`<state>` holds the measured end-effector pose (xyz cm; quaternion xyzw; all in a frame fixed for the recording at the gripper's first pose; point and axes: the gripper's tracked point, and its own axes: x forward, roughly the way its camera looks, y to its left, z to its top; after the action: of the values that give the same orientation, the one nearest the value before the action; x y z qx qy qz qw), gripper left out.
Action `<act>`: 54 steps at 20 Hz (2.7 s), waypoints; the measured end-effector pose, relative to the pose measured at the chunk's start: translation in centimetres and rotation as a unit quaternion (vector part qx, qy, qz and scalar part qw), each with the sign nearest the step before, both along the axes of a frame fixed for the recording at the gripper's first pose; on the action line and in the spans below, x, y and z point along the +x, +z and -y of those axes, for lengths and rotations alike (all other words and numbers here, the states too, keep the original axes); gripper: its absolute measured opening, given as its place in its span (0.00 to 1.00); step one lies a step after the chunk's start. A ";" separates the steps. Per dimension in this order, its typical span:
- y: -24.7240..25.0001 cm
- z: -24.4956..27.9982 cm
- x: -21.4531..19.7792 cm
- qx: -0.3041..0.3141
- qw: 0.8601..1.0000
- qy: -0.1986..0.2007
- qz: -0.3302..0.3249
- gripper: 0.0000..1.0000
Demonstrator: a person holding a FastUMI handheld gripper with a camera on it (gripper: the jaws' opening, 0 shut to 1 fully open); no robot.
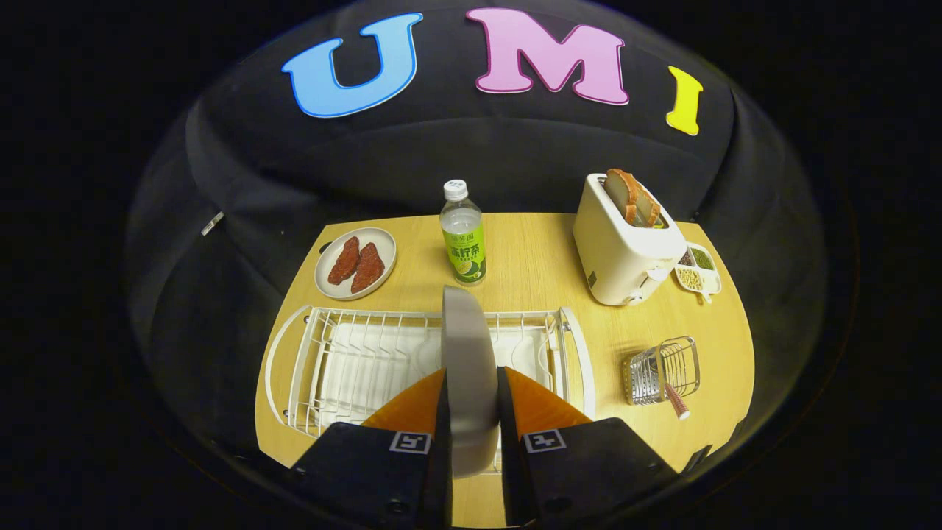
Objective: Take the plate from the dish rack, then take the spoon from the basket and place it into the plate.
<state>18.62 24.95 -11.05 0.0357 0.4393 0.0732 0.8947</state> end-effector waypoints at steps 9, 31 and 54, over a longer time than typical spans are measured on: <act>1.0 2.4 0.9 0.032 0.999 -0.033 -0.008 0.26; 2.5 21.3 -14.6 0.188 0.982 -0.011 -0.008 0.20; -15.7 29.6 -15.3 0.201 0.969 0.003 -0.145 0.20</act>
<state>3.37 -4.65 -26.76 0.2241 0.5403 0.1565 0.7959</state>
